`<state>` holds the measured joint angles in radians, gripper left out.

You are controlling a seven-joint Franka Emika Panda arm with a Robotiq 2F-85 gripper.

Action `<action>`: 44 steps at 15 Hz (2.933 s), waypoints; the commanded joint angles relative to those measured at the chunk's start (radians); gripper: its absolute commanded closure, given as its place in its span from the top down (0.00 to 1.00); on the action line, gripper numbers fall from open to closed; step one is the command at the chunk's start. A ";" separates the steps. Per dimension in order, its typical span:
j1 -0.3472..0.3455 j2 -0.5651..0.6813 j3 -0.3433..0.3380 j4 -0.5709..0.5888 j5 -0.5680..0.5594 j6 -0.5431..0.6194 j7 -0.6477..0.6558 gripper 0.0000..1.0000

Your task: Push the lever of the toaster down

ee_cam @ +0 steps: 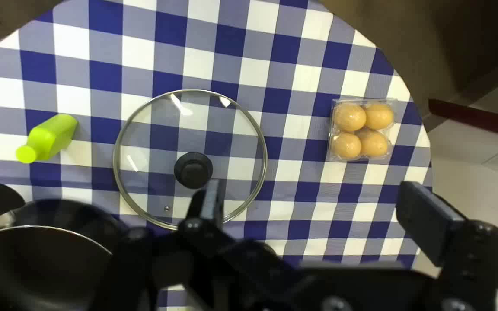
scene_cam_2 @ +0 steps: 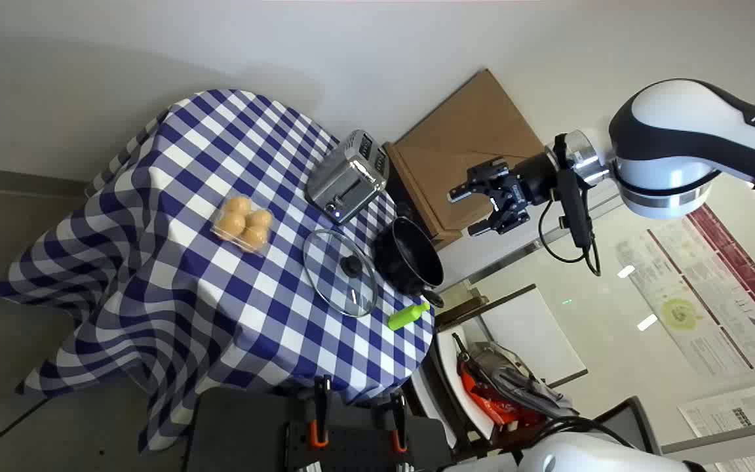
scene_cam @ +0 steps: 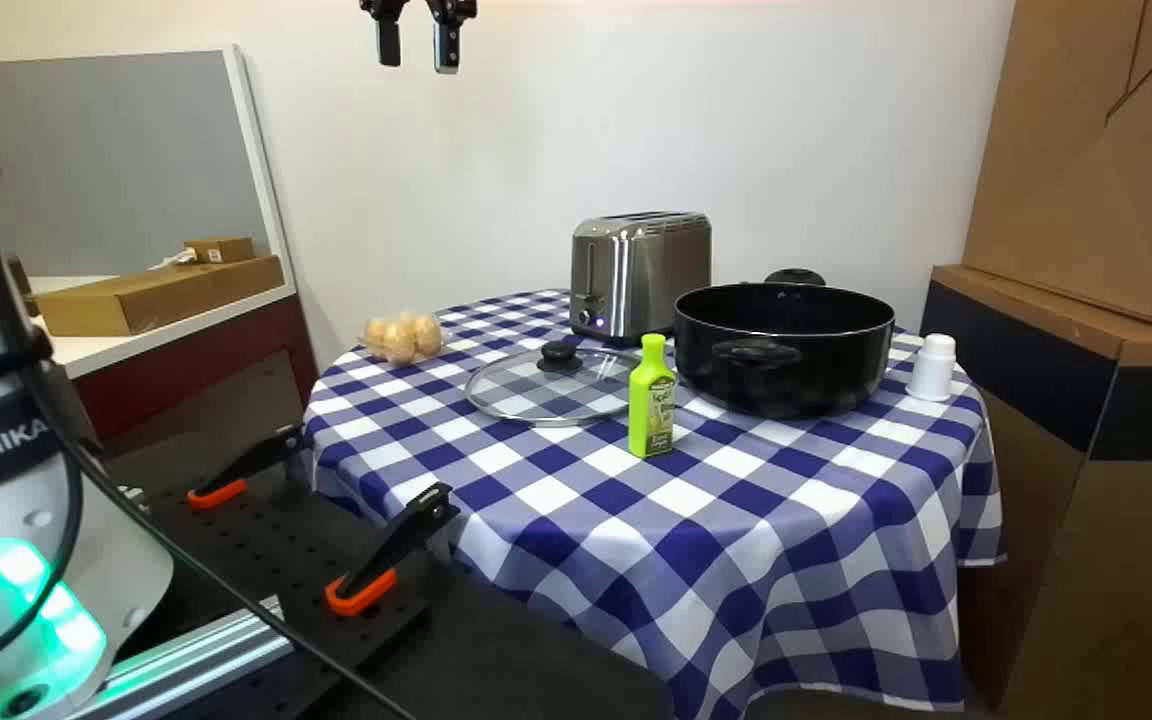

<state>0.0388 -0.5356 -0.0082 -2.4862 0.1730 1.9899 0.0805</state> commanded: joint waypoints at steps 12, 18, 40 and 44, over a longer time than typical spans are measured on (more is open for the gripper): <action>-0.029 0.018 0.003 -0.018 0.003 0.008 -0.001 1.00; -0.041 0.030 0.014 -0.027 -0.028 0.044 0.012 1.00; -0.082 0.528 0.081 0.069 -0.378 0.517 0.284 0.00; -0.038 0.641 0.070 0.156 -0.453 0.541 0.328 0.00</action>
<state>-0.0306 0.0133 0.0734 -2.4131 -0.2246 2.5124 0.3633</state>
